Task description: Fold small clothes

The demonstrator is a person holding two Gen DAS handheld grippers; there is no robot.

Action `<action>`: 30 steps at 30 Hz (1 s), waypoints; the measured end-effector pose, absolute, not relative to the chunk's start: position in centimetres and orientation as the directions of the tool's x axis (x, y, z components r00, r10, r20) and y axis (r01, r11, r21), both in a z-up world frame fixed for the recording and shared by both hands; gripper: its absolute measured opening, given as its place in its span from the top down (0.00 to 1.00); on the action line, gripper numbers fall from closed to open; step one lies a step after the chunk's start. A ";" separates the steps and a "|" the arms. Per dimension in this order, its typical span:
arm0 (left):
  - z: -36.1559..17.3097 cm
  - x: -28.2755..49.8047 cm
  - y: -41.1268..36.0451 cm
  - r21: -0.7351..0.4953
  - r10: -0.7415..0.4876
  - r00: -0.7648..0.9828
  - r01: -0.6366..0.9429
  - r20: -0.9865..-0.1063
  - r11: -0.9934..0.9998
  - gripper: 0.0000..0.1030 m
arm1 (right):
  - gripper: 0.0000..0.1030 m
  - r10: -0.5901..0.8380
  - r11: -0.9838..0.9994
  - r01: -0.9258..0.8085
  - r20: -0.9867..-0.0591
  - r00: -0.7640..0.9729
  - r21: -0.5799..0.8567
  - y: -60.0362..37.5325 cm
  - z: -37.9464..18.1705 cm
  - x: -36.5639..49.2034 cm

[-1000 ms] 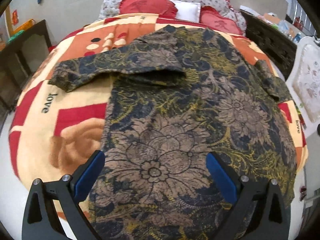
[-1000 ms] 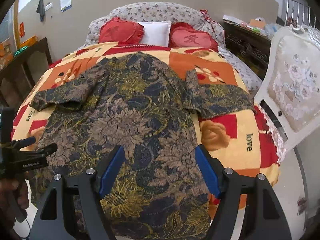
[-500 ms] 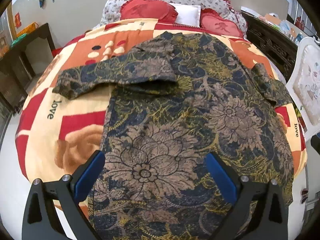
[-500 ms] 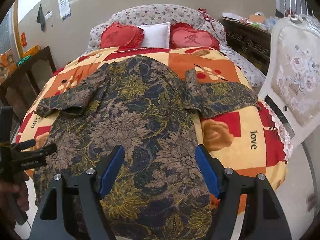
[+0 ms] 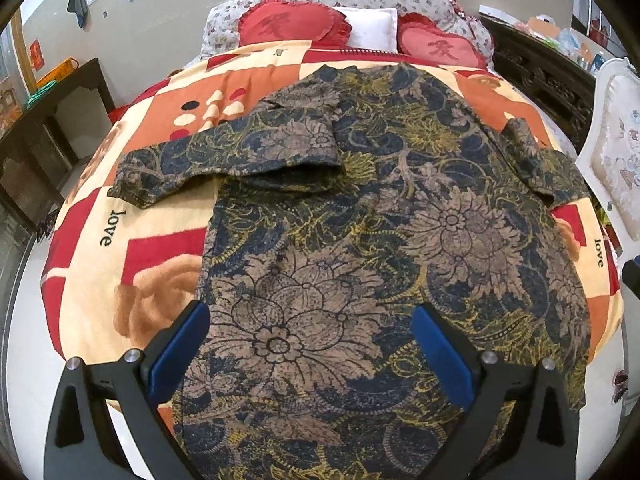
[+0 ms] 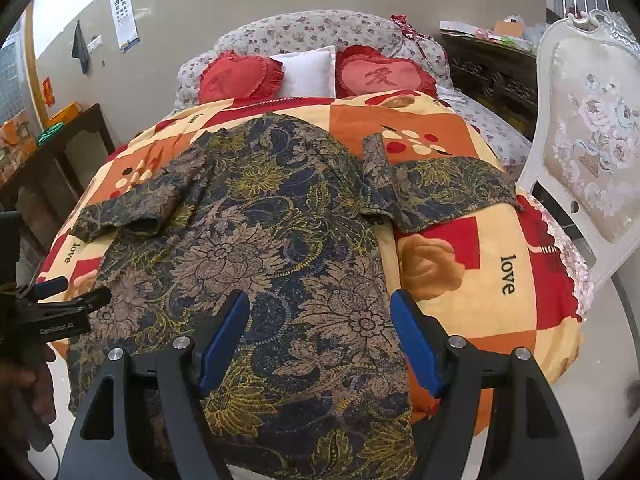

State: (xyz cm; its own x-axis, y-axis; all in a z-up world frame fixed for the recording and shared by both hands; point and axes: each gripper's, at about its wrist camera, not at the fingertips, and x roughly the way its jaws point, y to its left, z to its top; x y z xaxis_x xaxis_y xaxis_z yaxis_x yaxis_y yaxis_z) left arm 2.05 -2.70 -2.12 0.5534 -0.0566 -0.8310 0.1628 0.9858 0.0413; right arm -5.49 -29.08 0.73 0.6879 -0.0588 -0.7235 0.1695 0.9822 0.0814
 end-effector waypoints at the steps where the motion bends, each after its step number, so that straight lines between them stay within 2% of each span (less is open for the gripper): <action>1: -2.2 2.1 -2.7 0.042 -0.055 0.553 0.162 -0.832 0.986 0.00 | 0.28 -0.059 0.983 0.164 -0.722 0.690 0.077 -28.9 0.8 -5.3; 12: -2.4 0.9 -1.9 0.042 -0.057 0.571 0.160 -0.819 0.986 0.00 | 0.28 -0.043 0.988 0.133 -0.701 0.711 0.074 -26.4 1.5 -5.8; 18: -2.7 -0.4 -1.6 -0.014 -0.099 0.570 0.152 -0.816 0.988 0.00 | 0.28 -0.047 0.991 0.118 -0.688 0.724 0.057 -24.8 1.4 -8.1; 24: -1.9 -2.7 -1.5 -0.041 -0.123 0.588 0.151 -0.800 0.988 0.00 | 0.28 -0.044 0.990 0.123 -0.698 0.715 0.064 -23.8 0.7 -10.6; 30: 0.0 -5.1 -0.8 -0.056 -0.143 0.633 0.156 -0.761 0.986 0.00 | 0.28 -0.053 0.993 0.109 -0.656 0.753 0.044 -22.3 2.7 -12.9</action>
